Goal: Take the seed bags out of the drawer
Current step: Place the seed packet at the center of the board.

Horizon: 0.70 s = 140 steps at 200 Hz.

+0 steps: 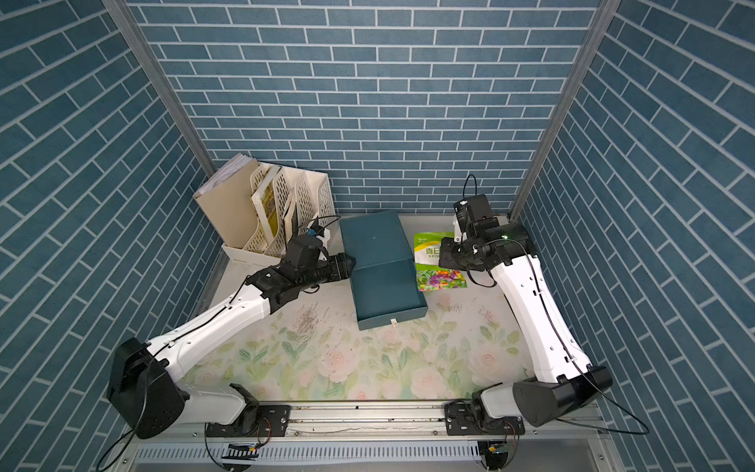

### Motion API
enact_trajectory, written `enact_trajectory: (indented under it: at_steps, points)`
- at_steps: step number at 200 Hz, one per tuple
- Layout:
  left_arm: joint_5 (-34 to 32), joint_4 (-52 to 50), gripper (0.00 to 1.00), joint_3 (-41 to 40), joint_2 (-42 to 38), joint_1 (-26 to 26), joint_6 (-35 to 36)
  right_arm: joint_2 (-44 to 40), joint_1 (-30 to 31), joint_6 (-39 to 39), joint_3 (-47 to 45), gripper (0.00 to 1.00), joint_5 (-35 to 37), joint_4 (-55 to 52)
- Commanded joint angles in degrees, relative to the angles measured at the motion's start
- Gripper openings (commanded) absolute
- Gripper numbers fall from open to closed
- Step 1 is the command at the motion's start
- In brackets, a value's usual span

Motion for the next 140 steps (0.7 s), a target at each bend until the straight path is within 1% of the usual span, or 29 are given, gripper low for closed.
enact_trajectory:
  at_steps: [1,33,71,102,140]
  points:
    - [-0.49,-2.18,0.75,0.67,0.71,-0.11,0.73,3.11,-2.71,-3.33,-3.03,0.00,1.33,8.05]
    - [0.18,-2.06,0.75,0.76,1.19,-0.12,0.77,9.03,-6.69,-5.38,-3.60,0.00,3.20,14.71]
    - [0.65,-1.84,0.75,0.32,1.07,-0.11,0.37,18.39,-10.23,-7.10,-3.25,0.00,5.22,21.66]
    - [1.19,-1.96,0.75,0.46,1.39,-0.12,0.21,26.33,-11.60,-7.70,-2.68,0.00,6.06,26.37]
    - [1.62,-1.51,0.75,-0.54,0.46,-0.12,-0.94,33.93,-11.99,-8.23,-1.78,0.00,6.78,30.75]
